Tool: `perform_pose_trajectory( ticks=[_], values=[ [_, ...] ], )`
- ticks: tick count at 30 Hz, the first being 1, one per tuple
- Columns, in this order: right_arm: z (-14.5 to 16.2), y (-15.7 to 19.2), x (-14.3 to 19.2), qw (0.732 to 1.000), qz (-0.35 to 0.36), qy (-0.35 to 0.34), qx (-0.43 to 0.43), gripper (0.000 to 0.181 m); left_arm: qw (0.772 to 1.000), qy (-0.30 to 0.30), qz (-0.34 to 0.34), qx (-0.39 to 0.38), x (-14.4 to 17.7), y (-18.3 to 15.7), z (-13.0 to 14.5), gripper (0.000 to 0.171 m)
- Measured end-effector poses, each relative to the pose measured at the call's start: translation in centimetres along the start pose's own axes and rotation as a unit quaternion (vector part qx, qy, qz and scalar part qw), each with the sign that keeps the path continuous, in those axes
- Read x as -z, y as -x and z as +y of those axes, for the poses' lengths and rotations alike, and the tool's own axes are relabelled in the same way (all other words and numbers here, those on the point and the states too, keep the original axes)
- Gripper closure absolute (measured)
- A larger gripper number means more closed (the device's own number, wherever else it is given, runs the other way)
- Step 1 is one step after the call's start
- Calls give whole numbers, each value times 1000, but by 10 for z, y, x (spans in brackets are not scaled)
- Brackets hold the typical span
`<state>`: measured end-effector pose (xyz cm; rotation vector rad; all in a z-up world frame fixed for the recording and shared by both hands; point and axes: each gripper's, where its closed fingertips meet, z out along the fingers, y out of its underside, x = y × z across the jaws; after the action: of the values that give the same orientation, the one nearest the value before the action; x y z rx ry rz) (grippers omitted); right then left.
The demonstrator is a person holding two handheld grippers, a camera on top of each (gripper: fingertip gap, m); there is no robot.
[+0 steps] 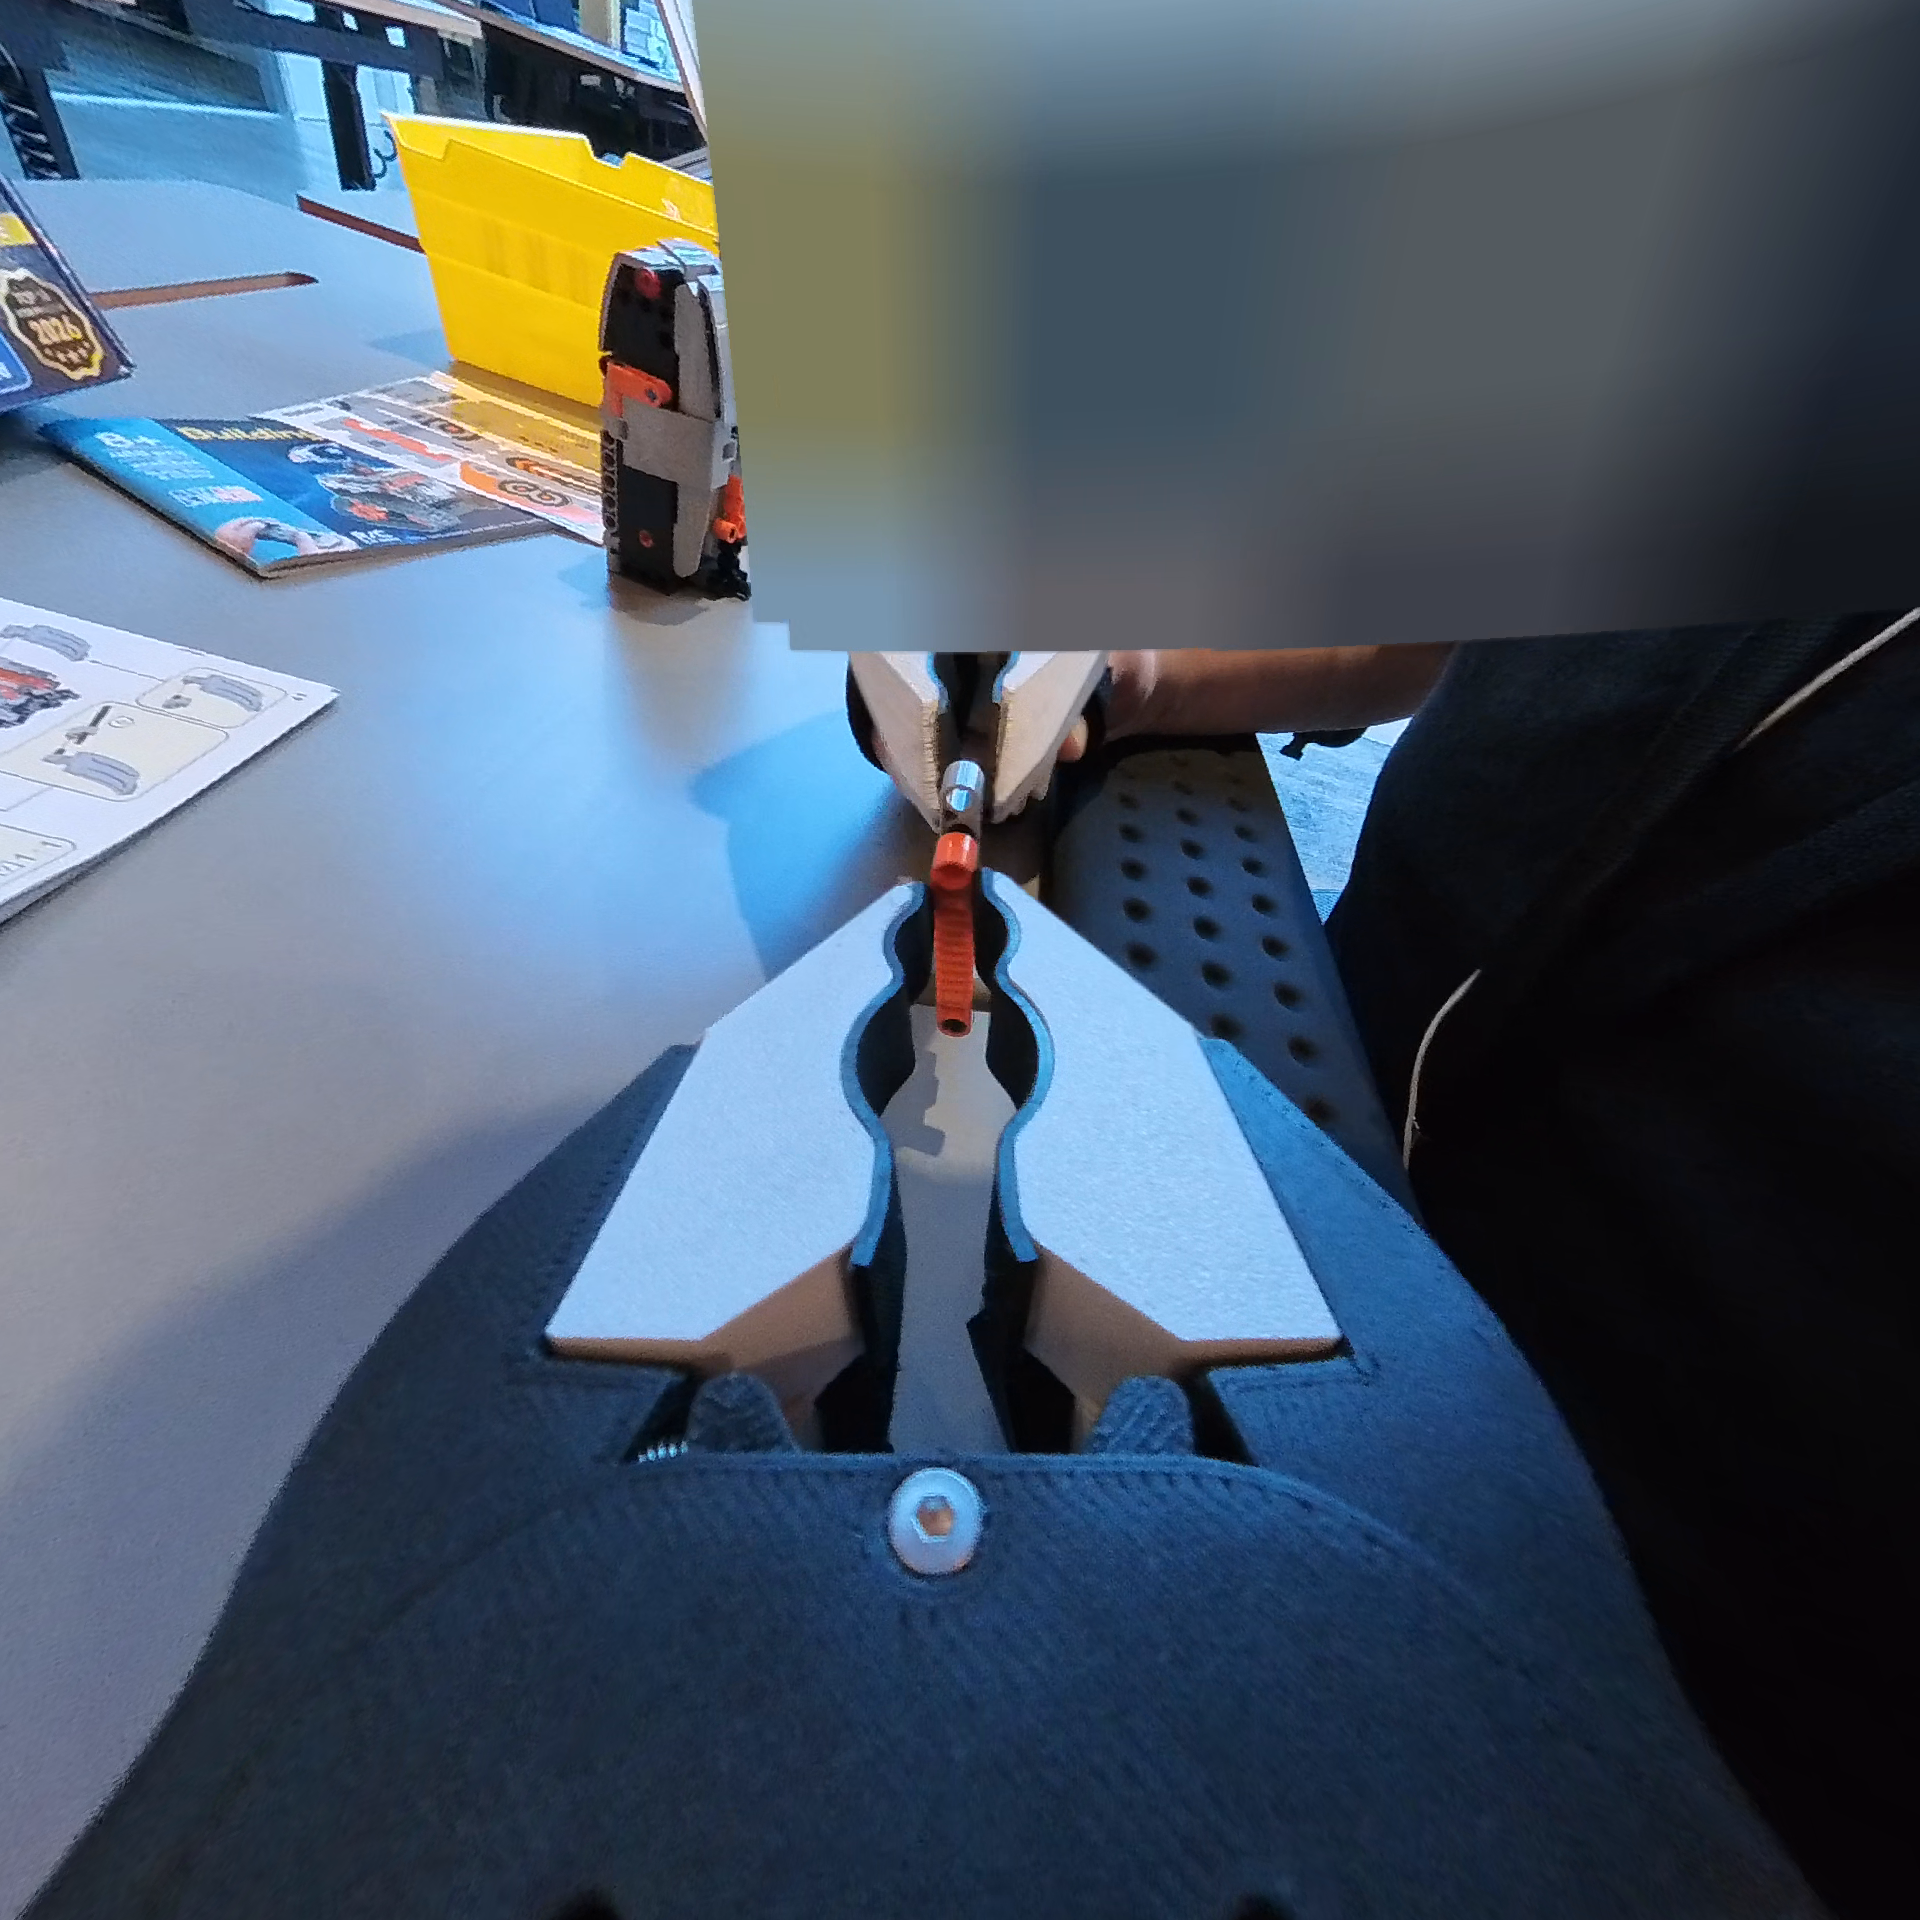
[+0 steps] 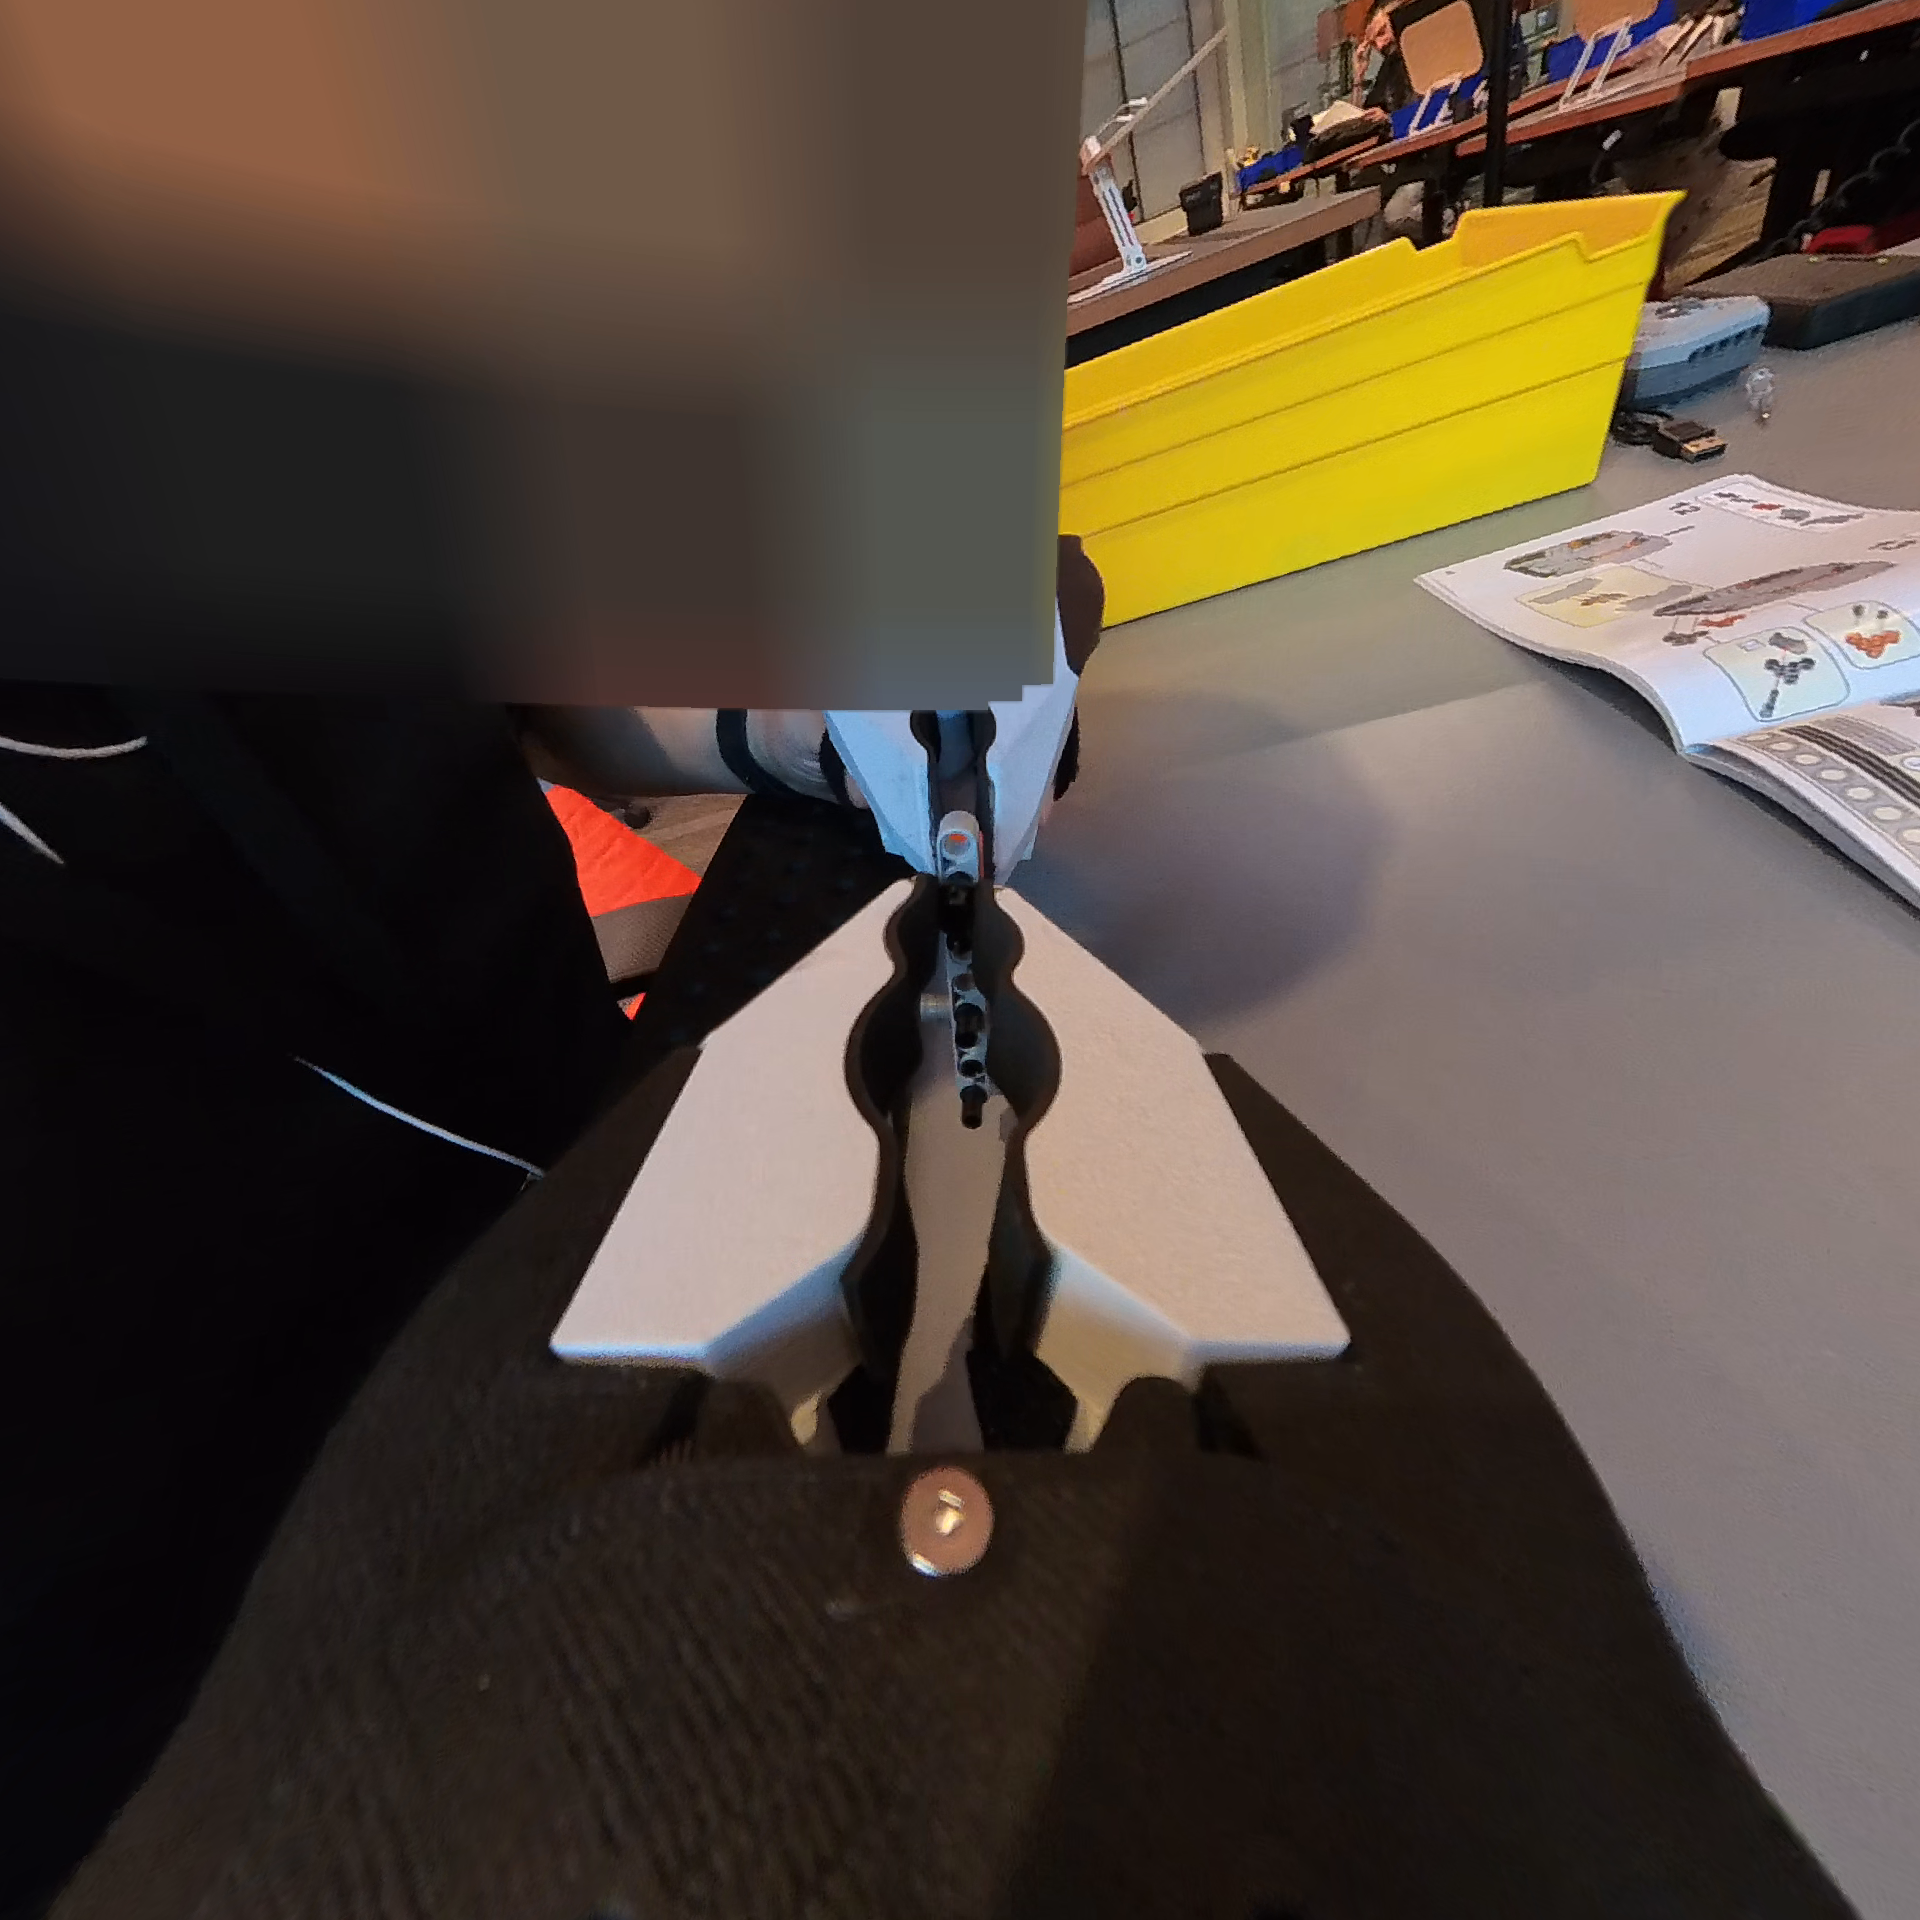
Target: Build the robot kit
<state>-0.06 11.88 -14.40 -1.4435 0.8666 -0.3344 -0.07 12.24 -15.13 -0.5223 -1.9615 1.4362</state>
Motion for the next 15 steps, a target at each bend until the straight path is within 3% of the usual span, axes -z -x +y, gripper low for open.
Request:
perform_pose_trajectory(
  ticks=[11, 15],
  values=[
    [5, -7, -2, 1000, 23, 18, -9, 175, 1000, 21, -20, -7, -1, 5, 6, 167],
    [5, -2, -2, 1000, 4, 16, -7, 175, 1000, 20, 5, 5, -1, 0, 6, 167]
  ],
)
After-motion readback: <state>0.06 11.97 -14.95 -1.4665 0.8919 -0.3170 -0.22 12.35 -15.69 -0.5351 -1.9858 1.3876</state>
